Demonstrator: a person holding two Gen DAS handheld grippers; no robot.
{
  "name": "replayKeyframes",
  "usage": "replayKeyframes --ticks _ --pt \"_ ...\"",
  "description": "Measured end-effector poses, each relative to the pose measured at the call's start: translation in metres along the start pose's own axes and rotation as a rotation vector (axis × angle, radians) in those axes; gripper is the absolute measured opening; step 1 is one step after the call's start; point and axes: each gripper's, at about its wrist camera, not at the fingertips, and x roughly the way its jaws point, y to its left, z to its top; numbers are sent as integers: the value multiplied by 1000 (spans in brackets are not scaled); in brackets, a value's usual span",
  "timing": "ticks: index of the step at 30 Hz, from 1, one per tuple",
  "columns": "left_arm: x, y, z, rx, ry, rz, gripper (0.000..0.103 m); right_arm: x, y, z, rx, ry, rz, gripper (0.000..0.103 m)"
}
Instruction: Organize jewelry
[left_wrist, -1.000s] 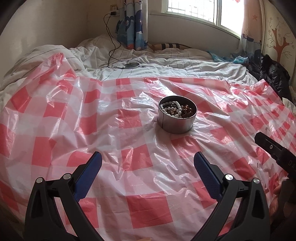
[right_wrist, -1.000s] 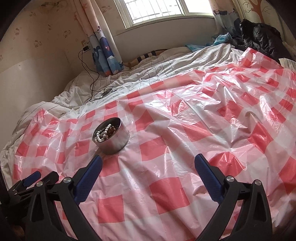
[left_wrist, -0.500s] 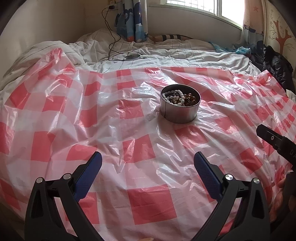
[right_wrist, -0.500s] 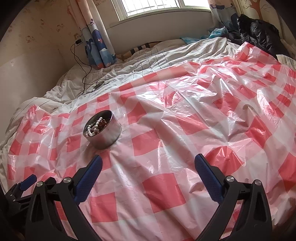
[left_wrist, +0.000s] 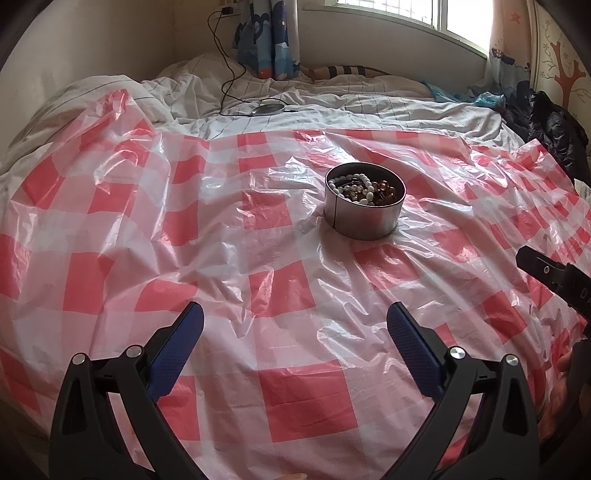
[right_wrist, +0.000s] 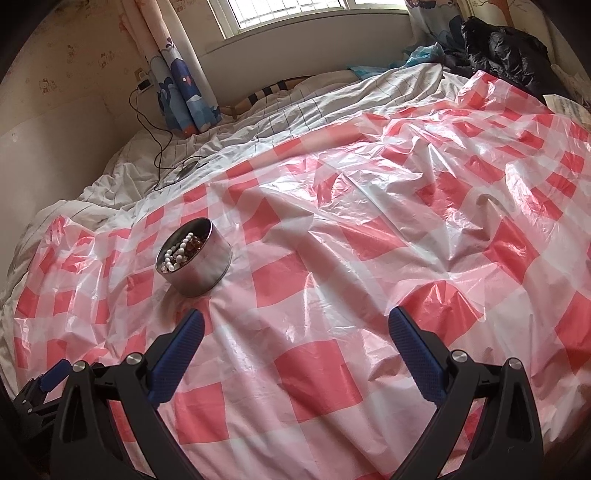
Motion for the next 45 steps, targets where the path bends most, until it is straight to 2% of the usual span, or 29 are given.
replayKeyframes --ticks 38,45 --pt "5 -4 0 7 19 5 95 4 5 -3 -18 10 -8 96" --pt "6 1 1 -20 22 -24 95 5 6 -4 -21 12 -9 96"
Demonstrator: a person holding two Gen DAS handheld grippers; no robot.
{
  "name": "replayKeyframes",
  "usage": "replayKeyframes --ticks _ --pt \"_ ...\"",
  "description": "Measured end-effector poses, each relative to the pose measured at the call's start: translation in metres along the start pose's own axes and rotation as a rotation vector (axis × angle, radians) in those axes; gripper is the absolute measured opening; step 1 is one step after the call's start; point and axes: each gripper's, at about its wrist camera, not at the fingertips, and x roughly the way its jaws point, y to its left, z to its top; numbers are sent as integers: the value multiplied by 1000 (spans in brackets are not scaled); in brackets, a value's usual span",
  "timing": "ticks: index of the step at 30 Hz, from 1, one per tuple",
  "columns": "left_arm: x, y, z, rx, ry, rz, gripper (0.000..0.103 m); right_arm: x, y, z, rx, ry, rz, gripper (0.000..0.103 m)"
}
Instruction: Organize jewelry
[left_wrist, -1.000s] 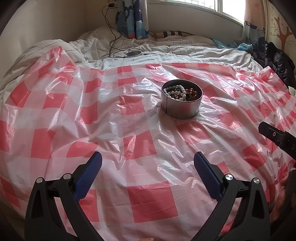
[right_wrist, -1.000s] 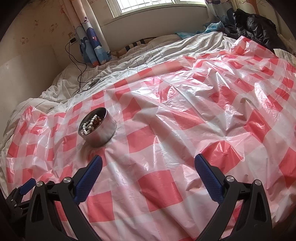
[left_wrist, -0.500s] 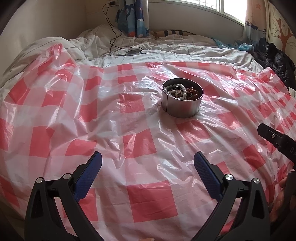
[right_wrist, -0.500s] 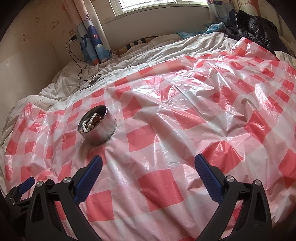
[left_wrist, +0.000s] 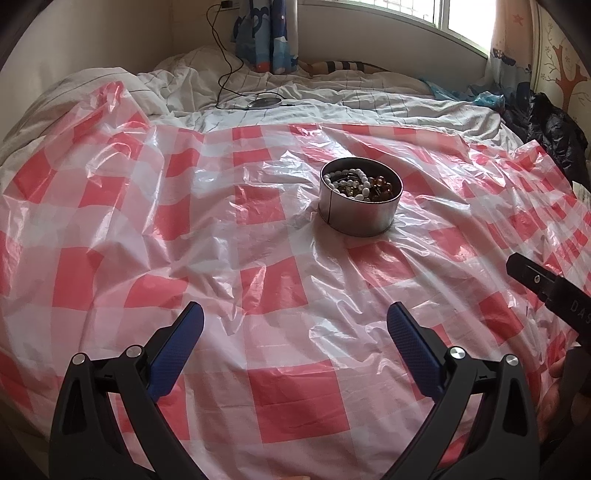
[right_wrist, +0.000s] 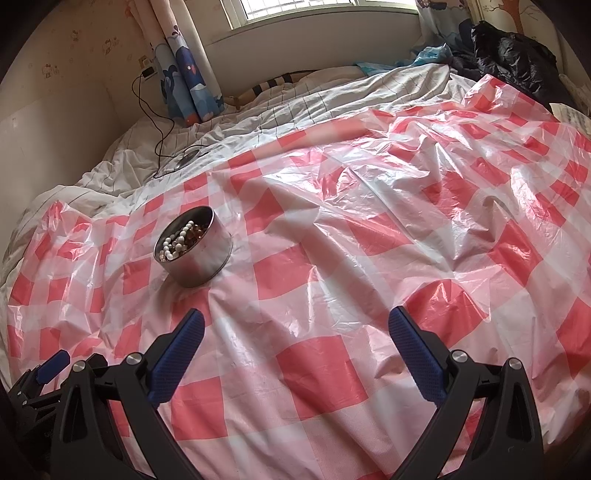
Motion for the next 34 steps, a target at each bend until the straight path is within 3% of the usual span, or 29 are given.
replayKeyframes --ticks 14,17,19,21,24,27,34 --pt "7 -1 0 -2 33 15 95 2 1 -1 -5 7 -1 96" --pt "6 2 0 -9 32 -10 95 3 1 -1 -5 10 0 96" --pt "-3 2 0 2 -23 37 90 3 0 -1 -5 11 2 96" --pt "-1 0 0 25 -23 93 85 4 0 0 -6 12 1 96" --pt "3 -5 -1 52 -2 96 86 4 -1 -1 -6 13 2 96" --pt "8 -11 -2 71 23 102 95 4 -1 -1 -6 14 1 96" --pt "11 -6 -2 36 51 83 95 4 -4 -5 -5 19 2 96"
